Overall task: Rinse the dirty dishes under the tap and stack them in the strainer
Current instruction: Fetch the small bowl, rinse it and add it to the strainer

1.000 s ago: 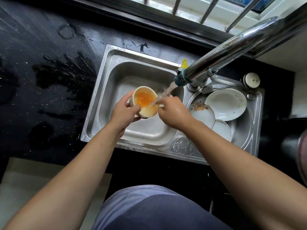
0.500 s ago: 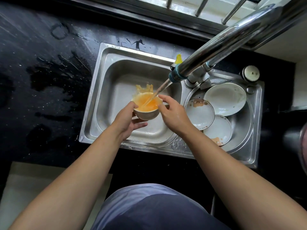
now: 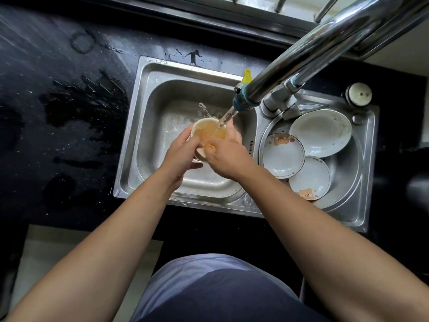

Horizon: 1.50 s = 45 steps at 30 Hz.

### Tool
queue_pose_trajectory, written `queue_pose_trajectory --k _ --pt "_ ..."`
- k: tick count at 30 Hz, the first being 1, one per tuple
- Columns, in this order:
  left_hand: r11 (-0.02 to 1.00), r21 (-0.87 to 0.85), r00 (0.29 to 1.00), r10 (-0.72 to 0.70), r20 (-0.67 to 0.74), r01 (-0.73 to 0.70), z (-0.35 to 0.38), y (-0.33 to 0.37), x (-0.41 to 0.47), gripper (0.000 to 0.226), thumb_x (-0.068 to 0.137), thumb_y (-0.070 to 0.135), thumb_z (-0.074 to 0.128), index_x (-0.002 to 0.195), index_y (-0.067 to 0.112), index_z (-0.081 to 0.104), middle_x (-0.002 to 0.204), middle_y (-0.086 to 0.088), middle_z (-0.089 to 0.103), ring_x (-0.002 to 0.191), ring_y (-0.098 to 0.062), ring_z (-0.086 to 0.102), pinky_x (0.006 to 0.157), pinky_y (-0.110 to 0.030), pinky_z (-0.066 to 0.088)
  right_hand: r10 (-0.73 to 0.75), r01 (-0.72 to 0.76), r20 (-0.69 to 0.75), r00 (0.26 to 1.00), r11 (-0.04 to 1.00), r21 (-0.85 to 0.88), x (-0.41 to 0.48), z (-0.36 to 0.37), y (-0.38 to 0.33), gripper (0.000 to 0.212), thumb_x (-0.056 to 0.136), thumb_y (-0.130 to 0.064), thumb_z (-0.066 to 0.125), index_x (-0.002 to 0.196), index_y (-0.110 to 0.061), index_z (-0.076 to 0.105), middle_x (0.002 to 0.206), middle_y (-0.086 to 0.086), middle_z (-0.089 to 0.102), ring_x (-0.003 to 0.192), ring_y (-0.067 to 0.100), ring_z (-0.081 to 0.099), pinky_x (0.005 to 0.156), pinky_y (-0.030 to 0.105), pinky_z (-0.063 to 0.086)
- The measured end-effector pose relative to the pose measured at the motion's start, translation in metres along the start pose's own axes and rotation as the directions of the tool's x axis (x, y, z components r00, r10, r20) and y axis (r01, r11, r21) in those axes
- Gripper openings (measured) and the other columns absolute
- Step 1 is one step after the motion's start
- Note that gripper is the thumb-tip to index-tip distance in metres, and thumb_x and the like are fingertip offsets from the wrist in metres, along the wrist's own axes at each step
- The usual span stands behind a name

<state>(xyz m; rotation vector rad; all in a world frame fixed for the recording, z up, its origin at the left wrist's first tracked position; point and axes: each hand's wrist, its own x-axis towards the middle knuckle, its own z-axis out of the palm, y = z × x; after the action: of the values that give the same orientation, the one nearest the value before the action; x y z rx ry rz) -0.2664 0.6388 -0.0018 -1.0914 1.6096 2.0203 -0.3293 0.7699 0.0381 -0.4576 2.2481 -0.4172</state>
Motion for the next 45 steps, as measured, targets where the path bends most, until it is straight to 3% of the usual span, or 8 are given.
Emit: queue_pose_trajectory --k 5,10,17,20,24,32,39,45 --pt "1.0 0.014 0.998 0.006 -0.062 -0.006 -0.002 -0.001 0.0 0.052 0.074 0.023 0.052 0.113 0.052 0.071 0.083 0.009 0.072 0.06 -0.003 0.064 0.058 -0.025 0.057 -0.155 0.148 -0.012 0.988 0.96 -0.239 -0.014 -0.003 0.011 0.041 0.096 -0.039 0.041 0.094 -0.027 0.08 0.173 0.005 0.003 0.158 0.03 -0.004 0.126 0.057 0.007" --pt "1.0 -0.002 0.999 0.016 -0.052 -0.016 0.006 -0.004 -0.004 0.043 0.078 0.03 0.057 0.114 0.049 0.072 0.094 0.005 0.076 0.071 -0.007 0.069 0.063 -0.03 0.06 -0.19 0.181 -0.092 0.977 0.979 -0.094 -0.007 -0.008 -0.008 0.028 0.094 -0.02 0.046 0.098 -0.011 0.072 0.111 0.014 0.07 0.1 0.032 0.063 0.085 0.041 0.052" --pt "0.998 -0.064 0.996 0.003 -0.085 -0.008 0.0 -0.011 0.001 0.047 0.08 0.022 0.055 0.122 0.036 0.071 0.099 -0.003 0.08 0.079 -0.013 0.073 0.068 -0.036 0.065 -0.123 0.112 0.223 0.967 0.992 0.06 0.001 -0.022 -0.024 0.019 0.093 -0.019 0.049 0.095 -0.016 0.068 0.09 0.004 0.064 0.086 0.024 0.059 0.064 0.03 0.041" --pt "0.998 -0.057 0.998 0.005 -0.061 -0.008 0.003 -0.014 0.0 0.05 0.078 0.017 0.054 0.119 0.041 0.072 0.089 -0.004 0.077 0.072 -0.014 0.072 0.075 -0.041 0.067 -0.04 0.075 0.164 0.986 0.974 -0.214 0.002 -0.025 -0.013 0.019 0.097 -0.019 0.051 0.107 -0.01 0.066 0.1 0.011 0.065 0.088 0.027 0.057 0.068 0.031 0.042" --pt "0.996 -0.085 0.998 0.03 -0.05 -0.034 0.011 -0.011 -0.005 0.05 0.088 0.016 0.051 0.123 0.046 0.071 0.11 0.002 0.08 0.087 -0.012 0.074 0.064 -0.031 0.062 -0.138 0.139 0.152 0.979 0.99 0.006 -0.003 -0.013 -0.028 0.037 0.096 -0.008 0.051 0.133 -0.003 0.056 0.116 0.02 0.068 0.105 0.036 0.063 0.092 0.042 0.051" --pt "0.996 -0.069 0.999 0.053 -0.005 -0.053 0.013 -0.009 -0.011 0.049 0.083 0.02 0.06 0.119 0.052 0.072 0.11 -0.002 0.08 0.092 -0.016 0.076 0.069 -0.035 0.065 -0.13 0.131 0.131 0.983 0.991 0.004 0.003 -0.015 -0.022 0.031 0.094 -0.009 0.049 0.12 0.0 0.063 0.099 0.014 0.069 0.083 0.025 0.057 0.072 0.034 0.045" --pt "0.994 -0.104 0.998 0.034 -0.059 -0.04 0.009 -0.016 -0.008 0.053 0.082 0.017 0.064 0.127 0.046 0.069 0.107 -0.007 0.078 0.087 -0.02 0.075 0.07 -0.037 0.065 -0.036 0.039 0.051 0.998 0.997 -0.072 0.008 -0.009 -0.018 0.029 0.095 -0.02 0.05 0.115 -0.006 0.066 0.098 0.01 0.065 0.089 0.027 0.061 0.075 0.036 0.049" --pt "0.984 -0.178 0.993 -0.023 -0.116 0.002 0.004 -0.025 -0.003 0.048 0.092 0.012 0.062 0.135 0.035 0.065 0.11 -0.014 0.075 0.089 -0.024 0.077 0.073 -0.043 0.066 -0.06 0.033 0.119 0.991 0.976 0.214 -0.001 -0.015 -0.011 0.038 0.09 -0.008 0.047 0.114 -0.019 0.075 0.116 0.008 0.074 0.109 0.027 0.064 0.093 0.037 0.052"
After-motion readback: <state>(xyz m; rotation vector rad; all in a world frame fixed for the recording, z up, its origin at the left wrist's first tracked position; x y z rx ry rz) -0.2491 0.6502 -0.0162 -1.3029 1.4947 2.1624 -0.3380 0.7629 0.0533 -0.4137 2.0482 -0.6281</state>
